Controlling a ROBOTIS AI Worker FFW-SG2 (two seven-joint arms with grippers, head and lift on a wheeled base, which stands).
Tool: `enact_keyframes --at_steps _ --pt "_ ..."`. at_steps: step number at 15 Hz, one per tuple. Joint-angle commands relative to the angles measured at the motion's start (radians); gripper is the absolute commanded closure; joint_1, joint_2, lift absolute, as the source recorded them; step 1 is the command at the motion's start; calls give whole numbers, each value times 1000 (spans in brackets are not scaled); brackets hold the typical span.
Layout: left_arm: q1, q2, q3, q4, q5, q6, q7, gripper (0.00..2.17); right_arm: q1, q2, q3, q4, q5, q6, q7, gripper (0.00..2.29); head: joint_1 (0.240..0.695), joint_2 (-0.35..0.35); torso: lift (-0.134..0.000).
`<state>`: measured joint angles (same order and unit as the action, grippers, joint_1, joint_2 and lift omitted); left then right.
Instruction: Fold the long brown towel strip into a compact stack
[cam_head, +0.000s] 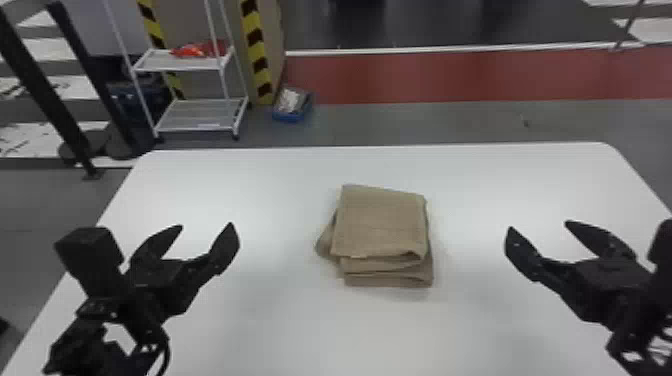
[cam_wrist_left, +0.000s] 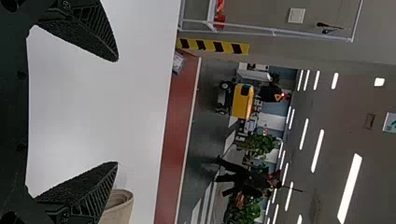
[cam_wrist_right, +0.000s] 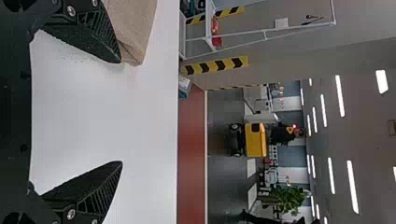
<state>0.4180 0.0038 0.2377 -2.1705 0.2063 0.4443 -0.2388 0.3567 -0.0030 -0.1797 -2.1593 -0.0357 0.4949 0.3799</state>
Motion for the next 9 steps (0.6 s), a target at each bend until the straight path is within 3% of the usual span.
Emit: enact_keyframes --at_steps 1,2,6,8,9 --pt "44 -6 -46 -5 -76 -31 12 87 11 4 25 99 43 -210 -13 63 695 51 -123" --pt "64 -6 -61 -2 -124 -71 23 87 15 4 48 145 92 -345 -21 63 695 43 -123" --pt "119 -6 -84 46 -153 -273 69 87 47 4 45 242 74 -615 -19 63 695 57 -123" --pt "140 -6 -110 97 -154 -423 131 87 47 4 16 254 40 -511 -27 66 695 63 -123" --pt "145 -6 -120 115 -156 -491 158 90 50 4 -1 248 -10 -428 -27 70 695 61 -123"
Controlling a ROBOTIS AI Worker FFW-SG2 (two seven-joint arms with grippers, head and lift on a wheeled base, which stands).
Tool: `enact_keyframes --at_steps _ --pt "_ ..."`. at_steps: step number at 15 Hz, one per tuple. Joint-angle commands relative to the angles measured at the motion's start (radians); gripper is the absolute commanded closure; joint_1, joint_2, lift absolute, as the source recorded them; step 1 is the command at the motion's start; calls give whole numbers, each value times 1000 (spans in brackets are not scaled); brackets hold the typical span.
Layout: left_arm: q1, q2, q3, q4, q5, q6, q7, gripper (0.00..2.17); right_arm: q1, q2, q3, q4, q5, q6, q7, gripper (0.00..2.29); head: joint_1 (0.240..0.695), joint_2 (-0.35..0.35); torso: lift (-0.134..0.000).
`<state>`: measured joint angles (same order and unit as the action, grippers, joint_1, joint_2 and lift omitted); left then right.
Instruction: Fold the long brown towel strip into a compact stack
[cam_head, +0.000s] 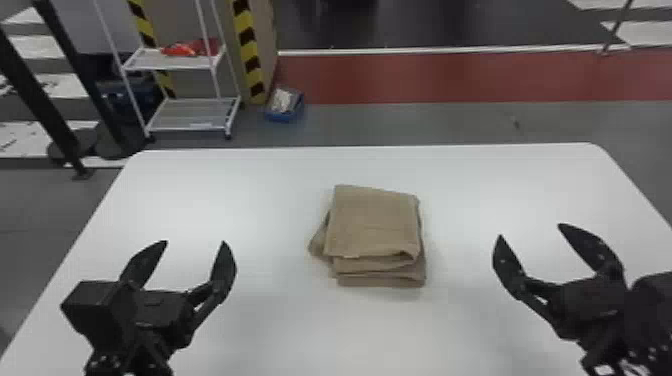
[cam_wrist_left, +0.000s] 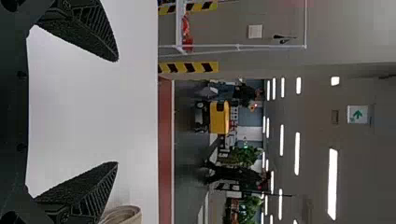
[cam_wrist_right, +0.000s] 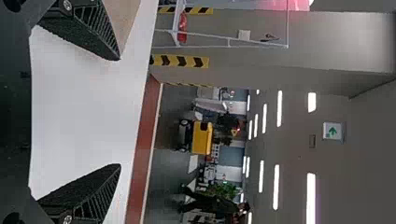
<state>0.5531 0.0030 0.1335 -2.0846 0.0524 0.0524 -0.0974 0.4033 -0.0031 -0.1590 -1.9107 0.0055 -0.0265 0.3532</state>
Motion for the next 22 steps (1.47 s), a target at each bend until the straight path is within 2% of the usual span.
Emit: enact_keyframes --at_steps 1,2,5,13,22 --pt "10 -6 -20 29 -9 -105 18 90 11 4 -22 -8 -56 103 0 76 695 54 -123" --pt "16 -6 -21 24 -22 -105 44 90 17 4 -21 -21 -65 103 0 76 695 43 -123" --pt "31 -6 0 5 -29 -96 50 87 37 4 -5 -56 -84 87 7 76 695 32 -123" --pt "57 -6 29 -20 -22 -84 48 87 68 4 50 -80 -64 72 13 80 695 110 -123" --pt "48 -6 26 -15 -25 -75 50 87 81 4 62 -80 -51 69 3 87 695 135 -123"
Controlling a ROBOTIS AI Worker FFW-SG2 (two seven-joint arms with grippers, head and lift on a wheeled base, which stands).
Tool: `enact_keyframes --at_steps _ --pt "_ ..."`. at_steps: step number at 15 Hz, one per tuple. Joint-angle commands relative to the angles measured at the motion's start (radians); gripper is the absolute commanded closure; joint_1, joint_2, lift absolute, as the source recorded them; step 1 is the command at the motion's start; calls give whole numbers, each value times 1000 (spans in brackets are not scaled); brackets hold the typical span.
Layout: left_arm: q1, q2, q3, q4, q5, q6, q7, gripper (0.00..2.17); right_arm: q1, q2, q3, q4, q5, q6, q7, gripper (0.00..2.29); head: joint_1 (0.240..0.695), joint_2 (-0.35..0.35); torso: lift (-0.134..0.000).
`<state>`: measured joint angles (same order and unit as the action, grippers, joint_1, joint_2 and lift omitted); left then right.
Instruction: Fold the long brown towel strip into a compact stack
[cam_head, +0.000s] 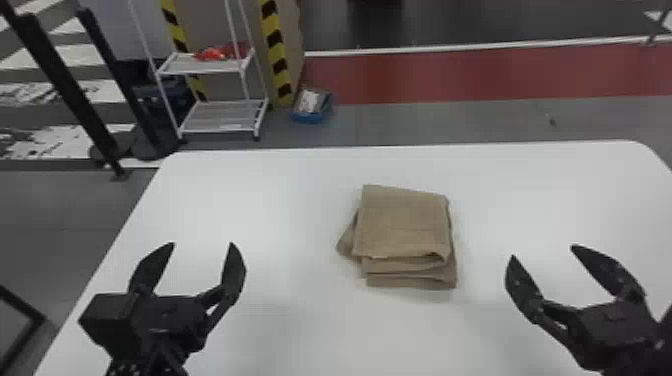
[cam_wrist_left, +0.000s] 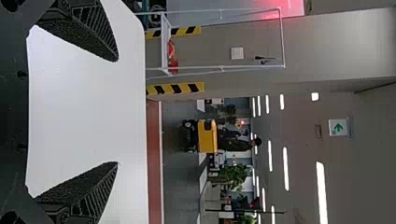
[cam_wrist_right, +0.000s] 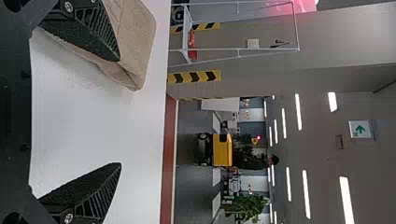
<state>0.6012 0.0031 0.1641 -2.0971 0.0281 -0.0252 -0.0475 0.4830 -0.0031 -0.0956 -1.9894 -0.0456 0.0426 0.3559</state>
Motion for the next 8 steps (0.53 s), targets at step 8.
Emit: enact_keyframes --at_steps 8 --pt "-14 -6 -20 0 0 28 -6 83 6 4 2 -22 7 6 0 87 695 120 -123"
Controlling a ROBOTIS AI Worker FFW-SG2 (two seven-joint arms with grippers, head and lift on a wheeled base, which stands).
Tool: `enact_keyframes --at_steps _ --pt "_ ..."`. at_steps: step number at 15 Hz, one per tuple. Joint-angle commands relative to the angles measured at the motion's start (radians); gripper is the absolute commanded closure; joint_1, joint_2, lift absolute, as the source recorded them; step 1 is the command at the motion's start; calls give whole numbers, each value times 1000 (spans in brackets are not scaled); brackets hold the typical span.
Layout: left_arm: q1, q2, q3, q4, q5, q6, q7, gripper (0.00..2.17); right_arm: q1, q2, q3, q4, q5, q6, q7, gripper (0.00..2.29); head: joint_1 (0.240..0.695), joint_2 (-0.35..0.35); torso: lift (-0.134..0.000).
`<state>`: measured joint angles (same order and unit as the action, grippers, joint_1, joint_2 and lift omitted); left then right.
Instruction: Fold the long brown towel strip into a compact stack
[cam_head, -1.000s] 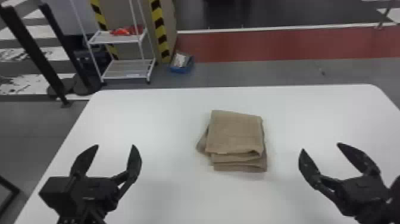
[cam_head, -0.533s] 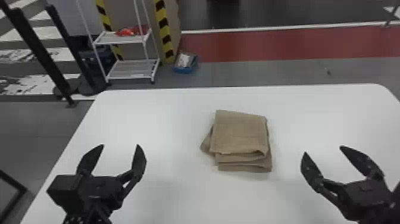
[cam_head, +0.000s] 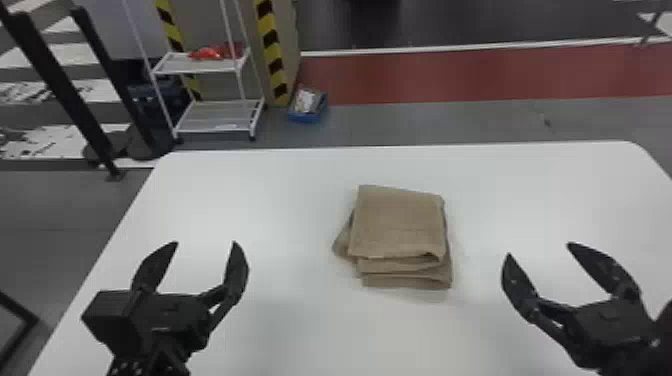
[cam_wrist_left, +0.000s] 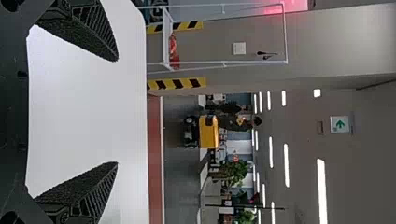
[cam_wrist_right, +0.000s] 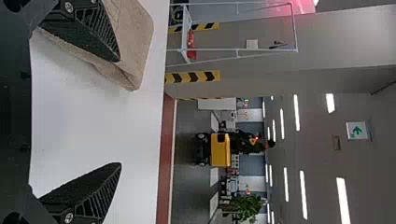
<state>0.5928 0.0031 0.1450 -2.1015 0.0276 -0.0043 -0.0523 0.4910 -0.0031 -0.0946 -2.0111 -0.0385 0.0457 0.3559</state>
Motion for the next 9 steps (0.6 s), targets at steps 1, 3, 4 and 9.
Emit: enact_keyframes --at_steps 1,3,4,9 --pt "-8 -6 -1 6 0 10 -1 83 -6 4 1 3 0 6 0 87 695 119 -123" --pt "-10 -6 -5 0 -9 19 -6 83 -20 4 4 12 0 6 0 87 695 117 -123" --pt "-7 -6 -4 -2 -11 19 -6 83 -28 4 9 20 0 9 -2 87 695 116 -123" --pt "-2 -6 -4 -11 -14 34 -9 83 -32 4 21 26 8 12 -3 90 695 123 -123"
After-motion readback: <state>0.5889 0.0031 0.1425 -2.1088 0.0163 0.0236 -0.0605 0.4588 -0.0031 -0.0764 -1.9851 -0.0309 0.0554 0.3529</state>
